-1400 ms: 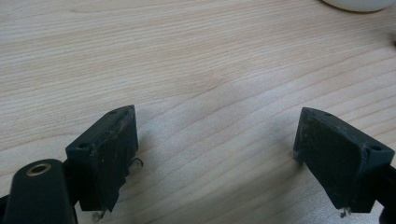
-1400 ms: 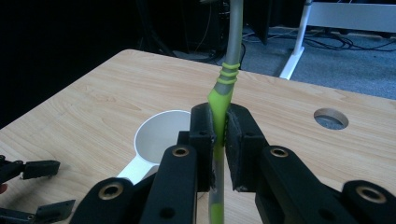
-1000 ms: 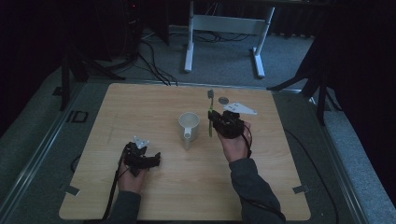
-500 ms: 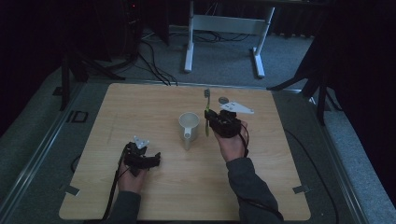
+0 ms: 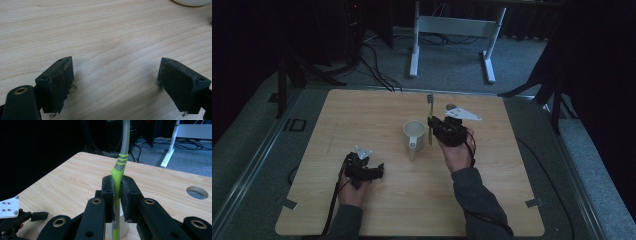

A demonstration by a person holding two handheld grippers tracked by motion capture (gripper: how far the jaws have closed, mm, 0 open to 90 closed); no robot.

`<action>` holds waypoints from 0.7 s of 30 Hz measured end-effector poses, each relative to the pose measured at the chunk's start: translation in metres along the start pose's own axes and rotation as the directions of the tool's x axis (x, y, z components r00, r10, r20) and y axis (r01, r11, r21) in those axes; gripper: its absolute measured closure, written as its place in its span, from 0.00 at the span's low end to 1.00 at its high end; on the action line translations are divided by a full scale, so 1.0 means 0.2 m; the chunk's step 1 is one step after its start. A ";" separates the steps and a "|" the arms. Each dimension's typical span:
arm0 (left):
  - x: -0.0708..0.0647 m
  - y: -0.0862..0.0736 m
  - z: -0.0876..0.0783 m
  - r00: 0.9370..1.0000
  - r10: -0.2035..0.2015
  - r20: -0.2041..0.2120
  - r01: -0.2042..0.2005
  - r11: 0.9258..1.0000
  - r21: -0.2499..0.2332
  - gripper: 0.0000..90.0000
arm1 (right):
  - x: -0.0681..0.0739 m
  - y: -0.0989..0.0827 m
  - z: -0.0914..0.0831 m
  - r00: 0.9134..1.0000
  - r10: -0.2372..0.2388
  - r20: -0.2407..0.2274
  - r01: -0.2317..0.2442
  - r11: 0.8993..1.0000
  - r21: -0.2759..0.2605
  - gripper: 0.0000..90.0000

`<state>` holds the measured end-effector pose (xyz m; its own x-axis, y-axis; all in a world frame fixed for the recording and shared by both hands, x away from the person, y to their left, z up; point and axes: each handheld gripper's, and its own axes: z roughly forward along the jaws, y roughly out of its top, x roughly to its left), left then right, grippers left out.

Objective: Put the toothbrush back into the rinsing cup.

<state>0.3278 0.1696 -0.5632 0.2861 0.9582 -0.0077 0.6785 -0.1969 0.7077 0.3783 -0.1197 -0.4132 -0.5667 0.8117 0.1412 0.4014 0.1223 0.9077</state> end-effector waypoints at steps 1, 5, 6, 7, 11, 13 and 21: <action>0.00 0.00 0.00 1.000 0.000 0.000 0.000 1.000 0.000 0.16 | 0.00 0.00 0.00 1.000 -0.001 -0.002 0.001 1.000 -0.001 0.90; 0.00 0.00 0.00 1.000 0.000 0.000 0.000 1.000 0.001 0.16 | 0.01 0.01 0.01 1.000 -0.004 -0.006 0.004 1.000 -0.002 0.90; 0.00 0.00 0.00 1.000 0.000 0.000 0.000 1.000 0.000 0.16 | 0.01 0.01 0.01 1.000 -0.005 -0.007 0.005 1.000 -0.002 0.90; 0.00 0.00 0.00 1.000 0.000 0.000 0.000 1.000 0.000 0.16 | 0.02 0.01 0.01 1.000 -0.005 -0.008 0.005 1.000 -0.003 0.90; 0.00 0.00 0.00 1.000 0.000 0.000 0.000 1.000 0.000 0.16 | 0.02 0.01 0.01 1.000 -0.001 -0.012 0.001 1.000 -0.009 0.90; 0.00 0.00 0.00 1.000 0.000 0.000 0.000 1.000 0.000 0.16 | 0.03 0.01 0.01 1.000 0.002 -0.015 -0.002 1.000 -0.011 0.90; 0.00 0.00 0.00 1.000 0.000 0.000 0.000 1.000 0.001 0.16 | 0.05 0.02 0.02 1.000 -0.008 -0.024 0.008 1.000 -0.010 0.90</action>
<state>0.3278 0.1697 -0.5631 0.2864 0.9581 -0.0075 0.6789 -0.1974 0.7072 0.3764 -0.1086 -0.4100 -0.5873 0.7965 0.1437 0.3902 0.1230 0.9125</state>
